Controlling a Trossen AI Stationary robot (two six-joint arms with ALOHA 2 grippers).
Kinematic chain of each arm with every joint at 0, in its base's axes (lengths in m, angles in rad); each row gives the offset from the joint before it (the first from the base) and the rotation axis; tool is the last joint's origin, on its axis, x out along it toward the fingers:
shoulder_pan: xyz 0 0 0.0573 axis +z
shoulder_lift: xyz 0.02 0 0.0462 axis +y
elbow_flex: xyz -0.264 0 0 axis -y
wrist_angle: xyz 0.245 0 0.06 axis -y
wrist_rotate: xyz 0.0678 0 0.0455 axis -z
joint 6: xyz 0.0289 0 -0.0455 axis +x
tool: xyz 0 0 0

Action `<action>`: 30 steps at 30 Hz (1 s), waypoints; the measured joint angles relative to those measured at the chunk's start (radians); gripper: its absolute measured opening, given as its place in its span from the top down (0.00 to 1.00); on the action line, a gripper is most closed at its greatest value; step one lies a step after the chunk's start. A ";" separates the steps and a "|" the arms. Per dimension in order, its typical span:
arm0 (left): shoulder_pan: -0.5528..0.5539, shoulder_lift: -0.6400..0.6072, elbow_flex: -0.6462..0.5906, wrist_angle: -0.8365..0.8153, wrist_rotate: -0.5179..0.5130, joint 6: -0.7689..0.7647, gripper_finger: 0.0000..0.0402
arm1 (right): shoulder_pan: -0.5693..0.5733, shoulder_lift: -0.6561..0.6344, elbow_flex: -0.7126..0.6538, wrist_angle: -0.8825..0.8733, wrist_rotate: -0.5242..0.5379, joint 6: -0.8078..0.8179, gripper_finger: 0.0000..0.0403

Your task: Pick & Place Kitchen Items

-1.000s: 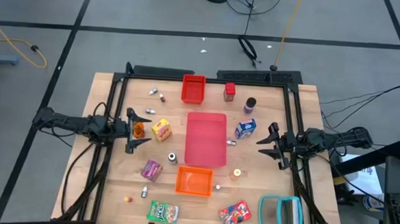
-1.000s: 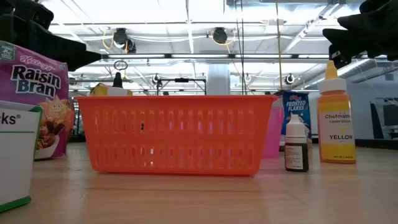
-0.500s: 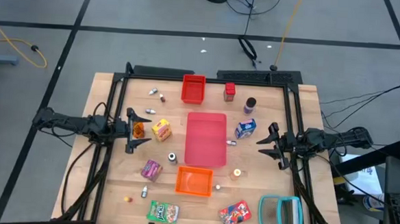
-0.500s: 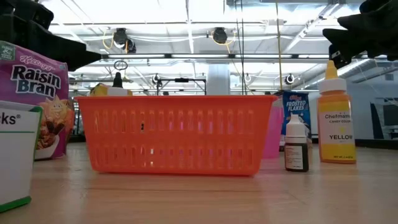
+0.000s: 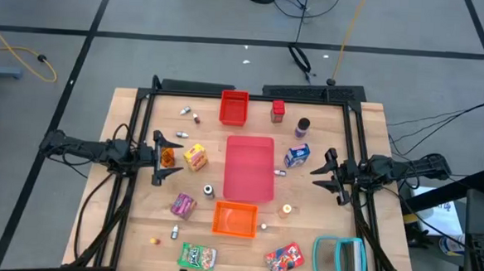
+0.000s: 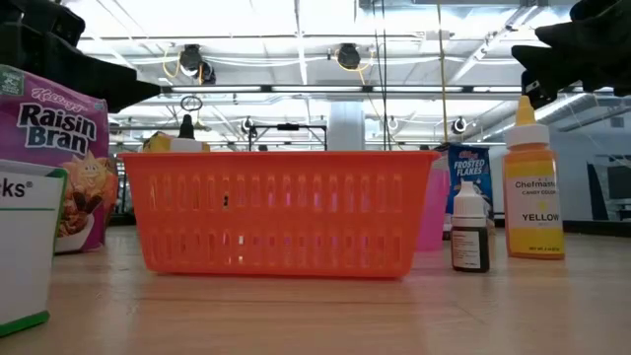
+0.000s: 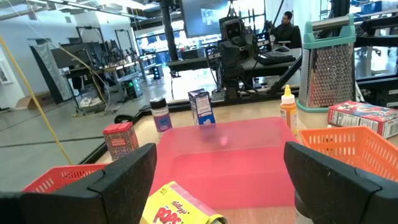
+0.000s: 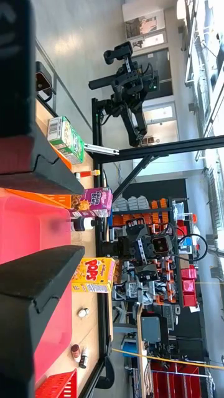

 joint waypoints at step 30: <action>0.000 0.000 0.000 0.002 -0.025 0.000 0.12 | -0.001 0.014 0.000 -0.021 0.306 -0.093 0.61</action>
